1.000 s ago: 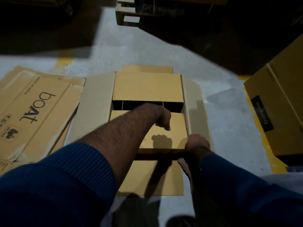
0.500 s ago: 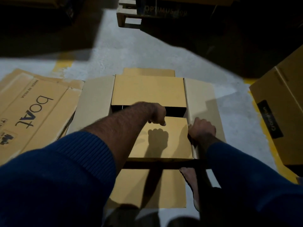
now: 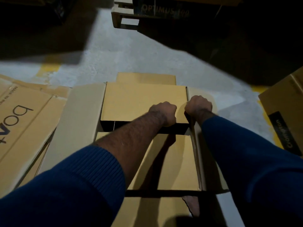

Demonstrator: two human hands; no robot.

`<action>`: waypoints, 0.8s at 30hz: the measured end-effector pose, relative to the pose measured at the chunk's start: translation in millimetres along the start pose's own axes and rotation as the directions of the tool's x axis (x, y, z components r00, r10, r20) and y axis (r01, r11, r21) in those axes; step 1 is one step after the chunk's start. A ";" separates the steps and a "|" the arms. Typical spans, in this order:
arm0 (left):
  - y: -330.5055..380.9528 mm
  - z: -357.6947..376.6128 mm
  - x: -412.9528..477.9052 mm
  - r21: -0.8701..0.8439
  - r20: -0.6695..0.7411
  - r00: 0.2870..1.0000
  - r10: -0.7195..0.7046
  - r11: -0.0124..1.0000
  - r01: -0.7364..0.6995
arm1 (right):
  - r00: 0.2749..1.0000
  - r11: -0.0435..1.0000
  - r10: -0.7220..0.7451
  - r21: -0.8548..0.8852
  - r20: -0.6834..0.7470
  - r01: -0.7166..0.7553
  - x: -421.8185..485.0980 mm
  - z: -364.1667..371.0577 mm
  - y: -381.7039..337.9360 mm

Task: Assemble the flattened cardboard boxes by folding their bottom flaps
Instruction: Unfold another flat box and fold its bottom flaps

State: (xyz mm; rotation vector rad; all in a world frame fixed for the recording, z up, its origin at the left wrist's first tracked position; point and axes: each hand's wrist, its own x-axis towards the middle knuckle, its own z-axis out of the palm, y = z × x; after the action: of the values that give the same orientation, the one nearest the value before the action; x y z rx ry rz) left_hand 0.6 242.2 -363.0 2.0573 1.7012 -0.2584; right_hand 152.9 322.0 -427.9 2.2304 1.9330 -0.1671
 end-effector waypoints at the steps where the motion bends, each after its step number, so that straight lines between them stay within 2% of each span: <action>1: -1.5 4.5 2.4 0.029 -0.006 1.000 0.001 1.000 -0.001 | 0.999 0.995 -0.034 -0.094 -0.004 0.033 5.5 -1.2 -0.1; 3: -6.6 13.7 4.7 0.101 -0.024 1.000 0.020 0.995 -0.017 | 0.997 0.977 -0.076 -0.197 0.014 0.077 16.5 0.5 0.8; 7: -15.6 31.1 9.7 0.190 -0.061 0.997 0.053 0.981 -0.041 | 0.994 0.965 -0.107 -0.238 0.009 0.106 31.6 2.8 0.9; 14: -21.3 43.5 21.6 0.242 -0.096 0.992 0.083 0.968 -0.058 | 0.997 0.995 -0.077 -0.055 0.026 0.078 35.2 12.7 1.7; 19: -27.4 47.1 24.3 0.279 -0.148 0.982 0.118 0.957 -0.073 | 0.988 0.985 -0.155 -0.074 0.011 0.155 33.9 9.8 -2.9; 24: -43.4 55.3 25.6 0.287 -0.138 0.984 0.109 0.956 -0.065 | 0.988 0.988 -0.156 -0.017 -0.002 0.156 32.6 14.5 -0.3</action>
State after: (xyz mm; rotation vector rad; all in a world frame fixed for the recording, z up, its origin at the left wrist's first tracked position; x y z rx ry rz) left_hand -27.9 245.3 -432.1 2.4088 1.7402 -0.3390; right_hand 157.9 350.5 -448.7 2.0694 2.1026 -0.1689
